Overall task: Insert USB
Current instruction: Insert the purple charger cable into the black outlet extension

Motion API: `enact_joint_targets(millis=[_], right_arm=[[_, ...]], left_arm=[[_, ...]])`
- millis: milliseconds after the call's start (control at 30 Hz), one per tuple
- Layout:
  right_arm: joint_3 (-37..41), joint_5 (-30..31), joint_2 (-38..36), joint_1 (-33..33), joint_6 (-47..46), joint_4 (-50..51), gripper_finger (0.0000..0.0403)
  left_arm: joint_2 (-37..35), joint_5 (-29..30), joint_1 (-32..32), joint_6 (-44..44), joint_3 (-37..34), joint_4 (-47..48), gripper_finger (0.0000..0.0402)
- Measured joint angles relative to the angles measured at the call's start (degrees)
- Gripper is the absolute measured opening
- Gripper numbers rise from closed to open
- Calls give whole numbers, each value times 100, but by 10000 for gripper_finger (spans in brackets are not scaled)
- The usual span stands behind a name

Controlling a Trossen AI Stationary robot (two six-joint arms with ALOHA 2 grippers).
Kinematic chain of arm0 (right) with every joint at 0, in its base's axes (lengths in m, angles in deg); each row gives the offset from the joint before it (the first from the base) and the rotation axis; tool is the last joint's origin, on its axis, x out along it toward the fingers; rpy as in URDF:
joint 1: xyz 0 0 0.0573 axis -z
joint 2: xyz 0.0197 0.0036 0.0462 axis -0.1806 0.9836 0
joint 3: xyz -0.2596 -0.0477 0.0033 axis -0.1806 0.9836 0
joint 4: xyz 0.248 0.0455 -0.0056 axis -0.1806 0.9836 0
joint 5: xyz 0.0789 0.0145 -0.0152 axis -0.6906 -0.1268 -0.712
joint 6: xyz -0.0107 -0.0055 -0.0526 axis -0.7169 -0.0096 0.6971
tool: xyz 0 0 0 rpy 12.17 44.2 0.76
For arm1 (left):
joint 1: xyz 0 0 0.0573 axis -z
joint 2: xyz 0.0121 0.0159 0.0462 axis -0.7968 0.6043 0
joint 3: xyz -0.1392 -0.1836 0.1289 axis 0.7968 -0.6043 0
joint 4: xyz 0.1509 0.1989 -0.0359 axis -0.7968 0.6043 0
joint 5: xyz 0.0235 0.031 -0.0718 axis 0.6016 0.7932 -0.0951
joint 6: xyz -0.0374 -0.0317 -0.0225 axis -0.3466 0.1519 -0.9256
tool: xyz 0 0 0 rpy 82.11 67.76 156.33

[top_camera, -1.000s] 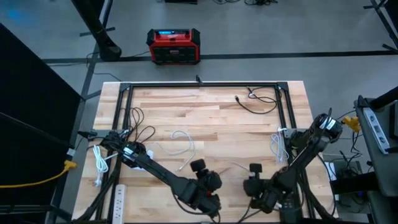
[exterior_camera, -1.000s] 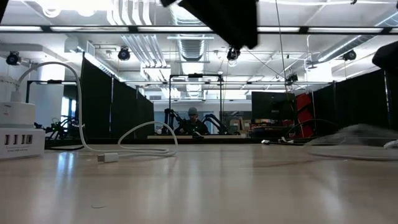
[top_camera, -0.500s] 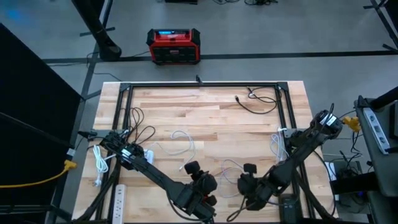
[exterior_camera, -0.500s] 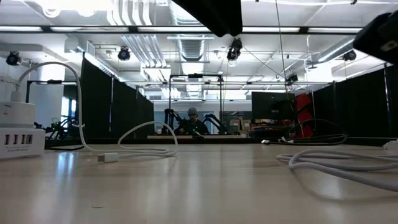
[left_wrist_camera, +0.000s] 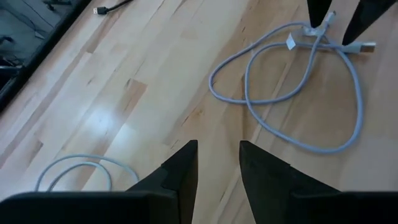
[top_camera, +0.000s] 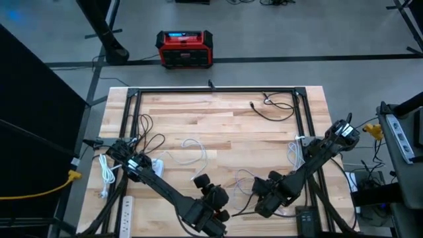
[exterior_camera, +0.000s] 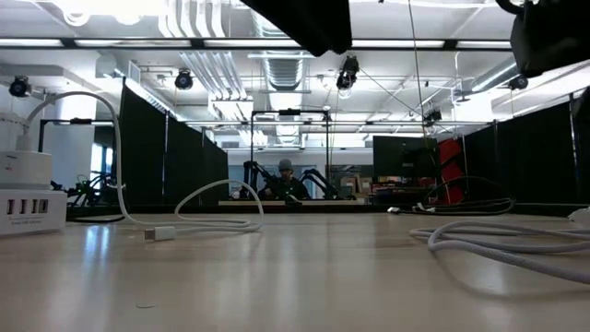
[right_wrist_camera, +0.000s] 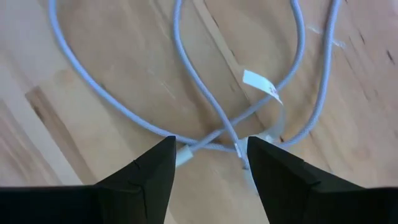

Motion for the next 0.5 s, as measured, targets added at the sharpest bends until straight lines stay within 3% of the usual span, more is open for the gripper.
enact_joint_targets(millis=[500], right_arm=[[-75,-226,464,5,-867,-372,159]], left_arm=[[5,180,114,-147,-1085,-858,105]])
